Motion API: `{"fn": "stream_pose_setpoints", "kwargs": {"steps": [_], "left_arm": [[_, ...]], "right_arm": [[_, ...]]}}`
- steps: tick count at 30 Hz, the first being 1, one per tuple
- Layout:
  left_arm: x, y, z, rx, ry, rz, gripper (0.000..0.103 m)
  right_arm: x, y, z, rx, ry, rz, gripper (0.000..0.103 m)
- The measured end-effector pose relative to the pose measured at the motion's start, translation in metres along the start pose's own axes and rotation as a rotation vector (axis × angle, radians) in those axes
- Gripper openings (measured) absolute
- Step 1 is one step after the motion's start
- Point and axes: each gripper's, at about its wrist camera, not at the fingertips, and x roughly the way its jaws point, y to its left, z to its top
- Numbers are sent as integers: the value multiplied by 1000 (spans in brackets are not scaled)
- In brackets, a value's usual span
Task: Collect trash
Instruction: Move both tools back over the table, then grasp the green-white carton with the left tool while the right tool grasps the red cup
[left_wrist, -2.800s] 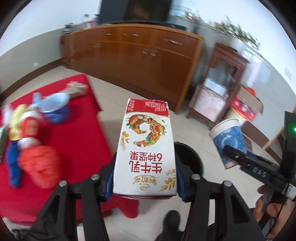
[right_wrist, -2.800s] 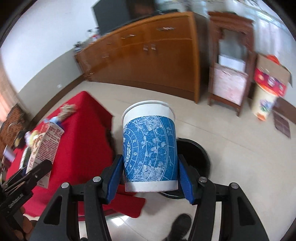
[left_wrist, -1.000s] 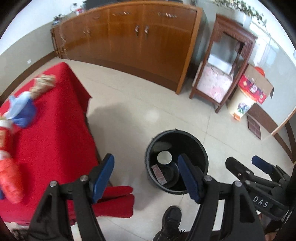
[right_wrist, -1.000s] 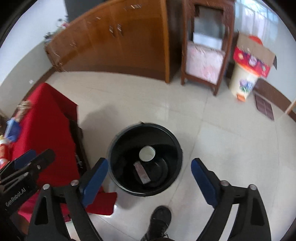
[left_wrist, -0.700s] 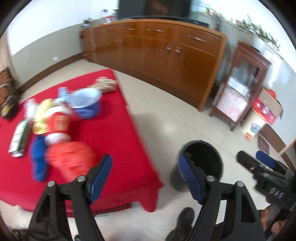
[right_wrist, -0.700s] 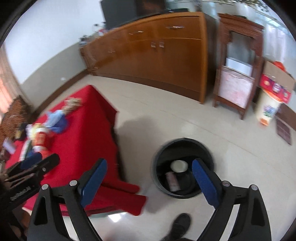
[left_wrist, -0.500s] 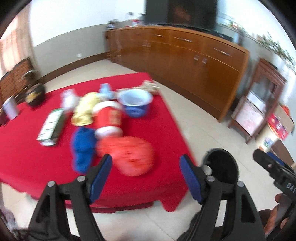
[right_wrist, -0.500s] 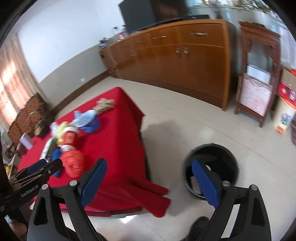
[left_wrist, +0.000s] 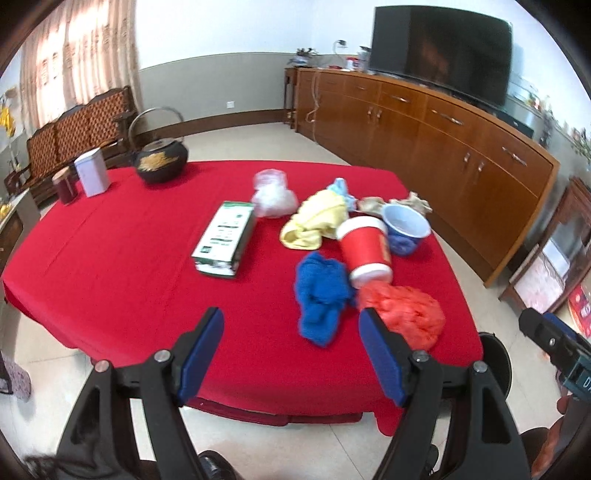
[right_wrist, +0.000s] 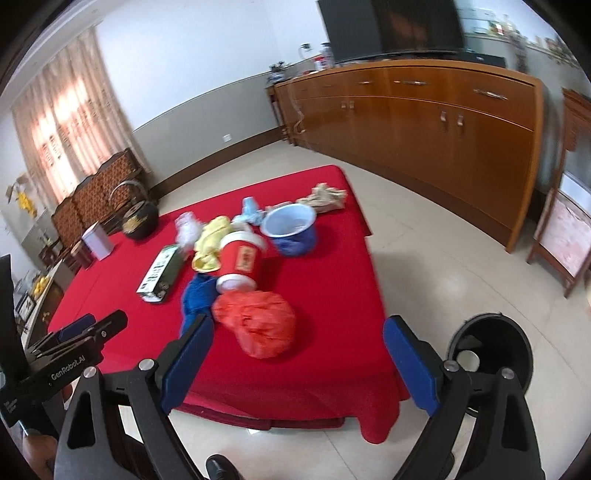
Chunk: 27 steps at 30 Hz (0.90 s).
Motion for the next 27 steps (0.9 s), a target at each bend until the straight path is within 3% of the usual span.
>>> {"fn": "stream_pose_setpoints", "kwargs": {"steps": [15,27], "left_arm": [[52,56,19,-44,27,52,77],[117,64,39,-13,74,67,77]], "right_arm": [[82,61,23,-63,43,37,94],[172,76,40,-38,130,18,94]]}}
